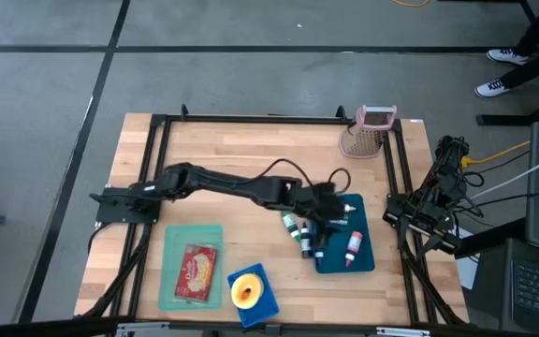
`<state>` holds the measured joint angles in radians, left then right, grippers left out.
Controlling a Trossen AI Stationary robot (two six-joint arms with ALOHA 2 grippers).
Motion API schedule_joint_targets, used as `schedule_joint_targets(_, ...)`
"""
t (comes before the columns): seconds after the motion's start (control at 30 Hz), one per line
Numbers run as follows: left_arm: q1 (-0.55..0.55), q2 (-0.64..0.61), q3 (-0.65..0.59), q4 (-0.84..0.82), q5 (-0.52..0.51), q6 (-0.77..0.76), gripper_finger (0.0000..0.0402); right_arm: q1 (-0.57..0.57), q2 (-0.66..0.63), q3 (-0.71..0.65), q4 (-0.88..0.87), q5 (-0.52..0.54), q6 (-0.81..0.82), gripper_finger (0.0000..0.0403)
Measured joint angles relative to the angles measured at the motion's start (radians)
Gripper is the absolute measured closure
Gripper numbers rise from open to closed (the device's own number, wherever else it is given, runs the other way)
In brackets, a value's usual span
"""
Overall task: Pick & Place Food Item
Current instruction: Put the green food coloring bottle into the dark blue bin
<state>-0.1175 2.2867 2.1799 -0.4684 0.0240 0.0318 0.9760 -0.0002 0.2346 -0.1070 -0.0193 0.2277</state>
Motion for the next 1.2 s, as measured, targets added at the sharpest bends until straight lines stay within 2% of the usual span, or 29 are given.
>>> schedule_joint_targets(0.2,-0.052,-0.034,-0.001,-0.357,-0.201,0.156,0.0184,0.000,0.000,0.000,-0.001,0.000,-0.009,0.0186)
schedule_joint_targets(0.43,-0.109,-0.028,-0.001,-0.555,-0.224,0.224,0.0183,0.000,0.000,0.000,0.000,0.003,-0.011,0.0186)
schedule_joint_targets(0.73,-0.141,-0.011,-0.001,-0.601,-0.276,0.367,0.0182,0.000,0.000,0.000,0.000,0.004,-0.012,0.0186)
schedule_joint_targets(1.2,-0.065,0.108,0.000,-0.618,-0.298,0.488,0.0183,0.000,0.000,0.000,0.001,0.003,-0.012,0.0186)
